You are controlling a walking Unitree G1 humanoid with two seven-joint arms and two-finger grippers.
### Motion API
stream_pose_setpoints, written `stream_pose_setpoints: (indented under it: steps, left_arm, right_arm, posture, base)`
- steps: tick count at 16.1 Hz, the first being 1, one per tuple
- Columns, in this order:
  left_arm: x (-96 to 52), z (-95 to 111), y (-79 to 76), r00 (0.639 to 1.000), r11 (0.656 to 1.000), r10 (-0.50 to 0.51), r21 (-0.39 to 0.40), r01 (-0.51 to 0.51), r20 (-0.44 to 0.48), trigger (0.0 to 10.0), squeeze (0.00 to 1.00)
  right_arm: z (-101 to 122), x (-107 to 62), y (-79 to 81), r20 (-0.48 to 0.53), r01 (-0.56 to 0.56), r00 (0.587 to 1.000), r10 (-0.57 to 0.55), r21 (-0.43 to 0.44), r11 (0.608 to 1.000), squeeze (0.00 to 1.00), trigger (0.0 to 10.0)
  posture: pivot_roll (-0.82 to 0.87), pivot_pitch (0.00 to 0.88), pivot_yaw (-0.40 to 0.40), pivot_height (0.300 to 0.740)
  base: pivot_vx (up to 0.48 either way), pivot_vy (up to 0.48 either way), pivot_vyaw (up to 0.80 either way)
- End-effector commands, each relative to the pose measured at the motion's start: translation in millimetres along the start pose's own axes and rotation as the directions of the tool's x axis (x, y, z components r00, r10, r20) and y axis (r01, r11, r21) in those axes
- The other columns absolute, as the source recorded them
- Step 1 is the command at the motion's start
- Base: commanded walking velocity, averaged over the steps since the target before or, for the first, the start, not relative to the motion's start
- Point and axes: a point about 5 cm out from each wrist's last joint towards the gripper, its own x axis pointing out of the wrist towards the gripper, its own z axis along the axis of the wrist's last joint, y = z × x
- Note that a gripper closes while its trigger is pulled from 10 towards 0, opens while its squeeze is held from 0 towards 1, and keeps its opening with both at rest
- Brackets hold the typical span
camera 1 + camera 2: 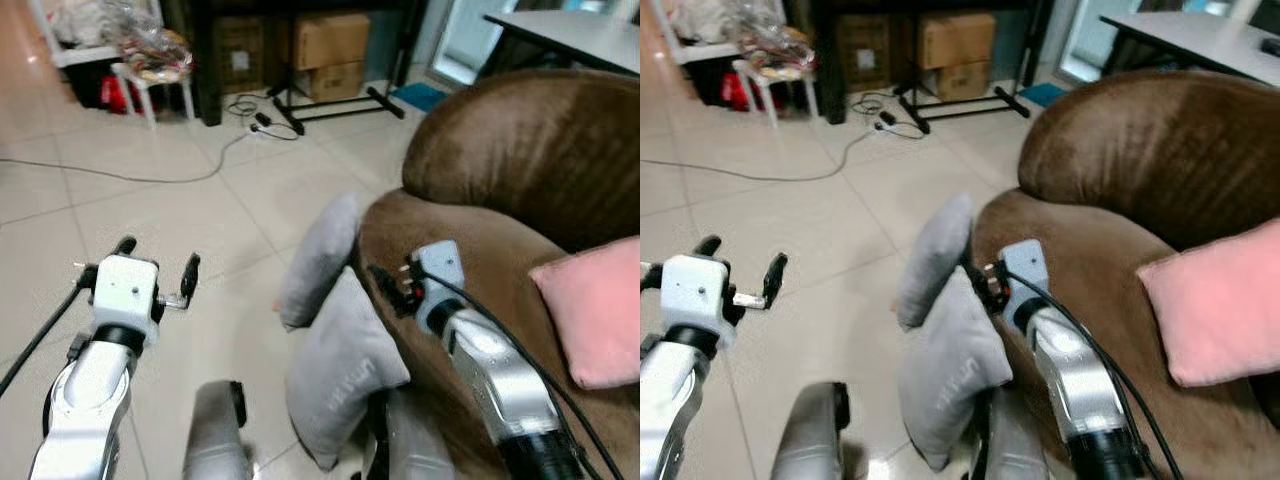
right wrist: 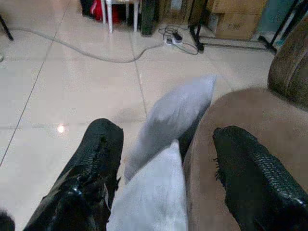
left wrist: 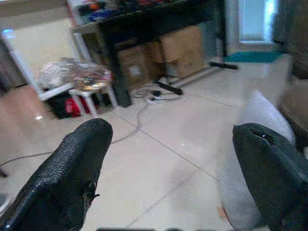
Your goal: Move the pillow to the sofa from floor
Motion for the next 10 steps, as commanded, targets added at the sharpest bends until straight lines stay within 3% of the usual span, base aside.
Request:
stream_pose_setpoints:
  steps: [1,4,6,7,8,10]
  left_arm:
    - [-1.3,-2.6,-5.1,0.999,0.999,-0.044,-0.003,0.044,-0.02,10.0,0.0]
    - [-5.7,-8.4,-11.5,0.99,0.991,-0.126,0.041,0.129,-0.061,10.0,0.0]
    - [-9.5,-8.6,-14.2,0.985,0.986,-0.156,0.047,0.159,-0.069,10.0,0.0]
    - [-14.2,-6.5,-18.4,0.98,0.98,-0.188,0.053,0.192,-0.072,10.0,0.0]
    - [-19.2,-2.6,-19.8,0.977,0.977,-0.203,0.049,0.206,-0.067,10.0,0.0]
    - [-24.1,1.3,-19.2,0.976,0.976,-0.211,0.051,0.214,-0.058,10.0,0.0]
  right_arm:
    - [-4.0,1.1,-7.9,-0.033,0.016,0.999,-0.016,-0.003,1.0,0.0,10.0]
    - [-24.7,23.7,-9.2,-0.173,0.005,0.985,-0.005,0.001,1.0,0.0,10.0]
    - [-34.1,26.7,-5.5,-0.223,-0.008,0.975,0.009,0.005,1.0,0.0,10.0]
    - [-39.7,27.8,-3.9,-0.236,-0.005,0.972,0.017,0.049,0.999,0.0,10.0]
    - [-43.6,29.0,-3.2,-0.24,0.004,0.971,0.015,0.08,0.997,0.95,10.0]
    - [-48.0,30.4,-0.3,-0.248,-0.007,0.968,0.034,0.107,0.994,1.0,10.0]
  posture:
    - [0.09,0.0,-0.095,0.522]
    - [0.09,0.0,-0.109,0.512]
    - [0.08,0.0,-0.109,0.512]
    - [0.09,0.034,-0.102,0.512]
    - [0.09,0.051,-0.097,0.512]
    - [0.1,0.074,-0.096,0.512]
  base:
    - [0.0,0.0,0.0]
    - [0.0,0.0,0.0]
    - [0.0,0.0,0.0]
    - [0.0,0.0,0.0]
    - [0.0,0.0,0.0]
    - [0.0,0.0,0.0]
